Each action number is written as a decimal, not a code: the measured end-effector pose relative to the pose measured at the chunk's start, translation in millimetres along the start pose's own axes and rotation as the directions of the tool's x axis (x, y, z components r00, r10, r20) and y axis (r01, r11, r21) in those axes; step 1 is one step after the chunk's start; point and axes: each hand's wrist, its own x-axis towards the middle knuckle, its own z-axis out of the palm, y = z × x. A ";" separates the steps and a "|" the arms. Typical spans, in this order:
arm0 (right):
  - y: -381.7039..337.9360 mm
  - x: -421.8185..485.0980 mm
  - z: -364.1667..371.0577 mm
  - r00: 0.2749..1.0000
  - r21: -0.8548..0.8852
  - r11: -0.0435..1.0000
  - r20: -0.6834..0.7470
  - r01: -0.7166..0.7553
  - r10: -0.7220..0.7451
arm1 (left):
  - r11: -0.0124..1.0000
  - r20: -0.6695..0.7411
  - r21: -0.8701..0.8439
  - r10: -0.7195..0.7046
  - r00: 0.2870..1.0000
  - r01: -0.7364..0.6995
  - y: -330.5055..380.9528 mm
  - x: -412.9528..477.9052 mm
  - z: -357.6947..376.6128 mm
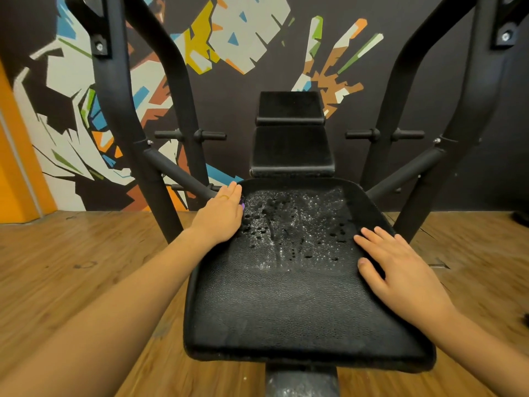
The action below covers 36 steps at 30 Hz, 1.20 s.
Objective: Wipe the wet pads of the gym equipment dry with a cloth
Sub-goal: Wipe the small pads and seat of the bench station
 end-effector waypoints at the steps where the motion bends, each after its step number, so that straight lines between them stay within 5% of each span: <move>1: 0.0 0.1 -0.4 1.000 0.001 1.000 -0.001 0.000 0.000 | 1.000 0.001 0.016 0.004 1.000 -0.004 0.4 -2.2 -0.1; 6: -0.1 0.5 -0.1 1.000 -0.009 1.000 -0.002 0.004 -0.004 | 0.999 0.031 0.034 0.033 0.999 -0.034 8.9 -46.9 -4.2; 11: 0.9 0.5 0.9 1.000 -0.013 1.000 -0.008 0.003 -0.003 | 0.997 -0.091 0.083 0.007 0.996 0.000 19.5 -99.6 6.3; 27: -0.4 0.6 0.4 1.000 -0.011 1.000 -0.002 -0.007 0.007 | 0.998 0.036 0.003 0.068 0.997 -0.068 -1.9 50.2 -4.0; 36: -0.2 0.3 -0.6 1.000 -0.008 1.000 0.014 -0.009 0.009 | 0.999 0.048 0.038 0.027 0.998 -0.029 15.0 -17.5 -9.5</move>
